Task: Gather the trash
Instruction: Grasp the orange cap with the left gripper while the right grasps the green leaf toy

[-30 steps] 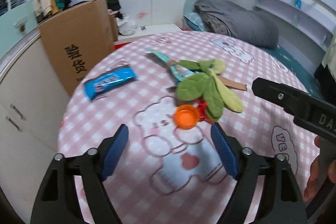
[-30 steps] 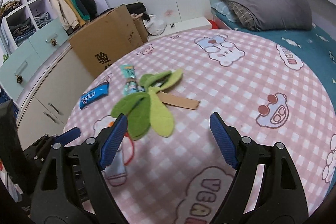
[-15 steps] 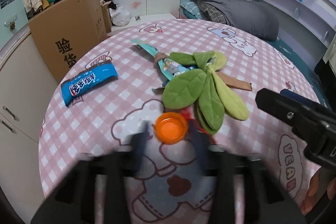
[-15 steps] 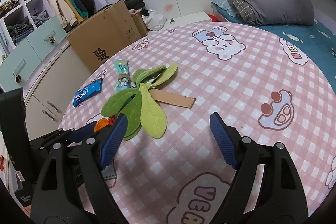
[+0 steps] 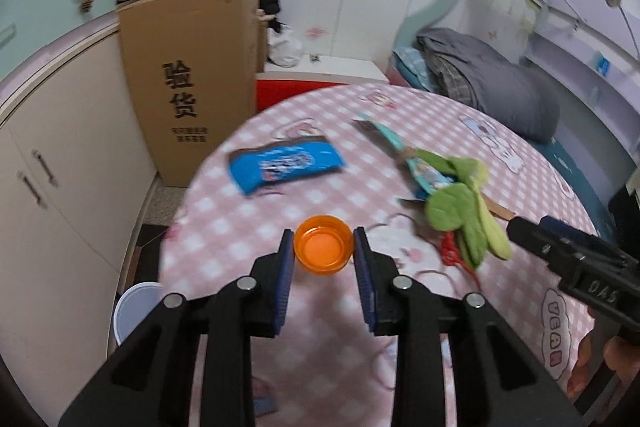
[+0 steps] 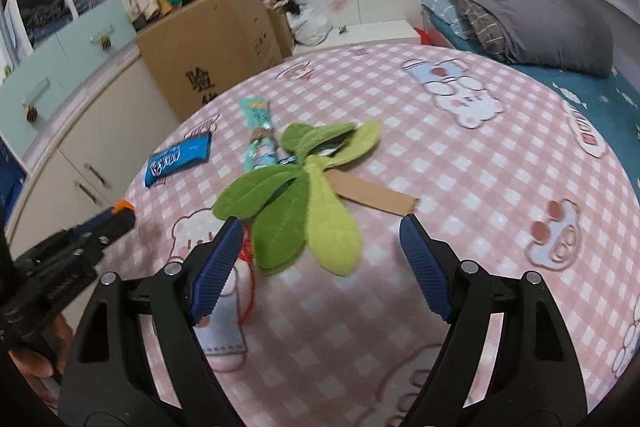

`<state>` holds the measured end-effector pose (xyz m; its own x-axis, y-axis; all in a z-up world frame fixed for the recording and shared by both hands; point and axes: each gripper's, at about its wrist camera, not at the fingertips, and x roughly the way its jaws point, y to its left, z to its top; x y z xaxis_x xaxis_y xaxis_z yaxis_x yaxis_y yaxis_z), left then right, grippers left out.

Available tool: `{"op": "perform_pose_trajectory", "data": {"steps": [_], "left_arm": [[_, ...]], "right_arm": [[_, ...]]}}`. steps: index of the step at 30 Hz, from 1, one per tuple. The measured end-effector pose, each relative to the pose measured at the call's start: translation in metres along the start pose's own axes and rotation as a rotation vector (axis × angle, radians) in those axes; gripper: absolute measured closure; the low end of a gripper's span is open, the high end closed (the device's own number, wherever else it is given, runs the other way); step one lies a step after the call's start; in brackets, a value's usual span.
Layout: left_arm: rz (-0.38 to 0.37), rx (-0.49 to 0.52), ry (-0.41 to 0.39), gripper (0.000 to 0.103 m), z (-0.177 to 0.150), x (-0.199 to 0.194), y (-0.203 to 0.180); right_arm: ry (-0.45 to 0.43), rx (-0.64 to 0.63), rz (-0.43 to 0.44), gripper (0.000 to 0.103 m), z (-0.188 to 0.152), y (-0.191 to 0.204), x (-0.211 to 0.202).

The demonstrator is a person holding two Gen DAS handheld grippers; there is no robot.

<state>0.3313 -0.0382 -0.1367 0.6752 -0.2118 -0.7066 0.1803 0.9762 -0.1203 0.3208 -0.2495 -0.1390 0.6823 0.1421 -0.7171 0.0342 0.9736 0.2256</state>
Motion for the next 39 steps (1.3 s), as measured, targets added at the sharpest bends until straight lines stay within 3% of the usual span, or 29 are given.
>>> {"op": "perform_pose_trajectory", "data": {"steps": [4,8,9,11,25,32,39], "left_arm": [[0.007,-0.019,0.005,0.075,-0.001,-0.003,0.012],[-0.008,-0.017,0.007,0.075,-0.004,-0.007,0.017],[-0.009,-0.016,0.006,0.075,-0.005,-0.008,0.017],[-0.024,-0.016,0.005,0.075,-0.006,-0.010,0.018],[-0.061,-0.041,-0.031,0.075,-0.008,-0.032,0.025],[-0.074,-0.092,-0.086,0.075,-0.002,-0.064,0.048],[-0.032,-0.156,-0.120,0.075,-0.009,-0.090,0.098]], "right_arm": [[0.044,-0.043,-0.055,0.026,0.004,0.011,0.024],[0.060,-0.051,-0.046,0.080,0.002,0.008,0.031],[0.055,-0.033,-0.020,0.085,0.000,0.006,0.027],[0.024,-0.050,-0.051,0.094,-0.002,0.006,0.018],[-0.143,-0.029,0.037,0.097,0.007,0.019,-0.059],[-0.211,-0.105,0.110,0.097,0.021,0.067,-0.098],[-0.170,-0.207,0.240,0.097,0.017,0.147,-0.094]]}}
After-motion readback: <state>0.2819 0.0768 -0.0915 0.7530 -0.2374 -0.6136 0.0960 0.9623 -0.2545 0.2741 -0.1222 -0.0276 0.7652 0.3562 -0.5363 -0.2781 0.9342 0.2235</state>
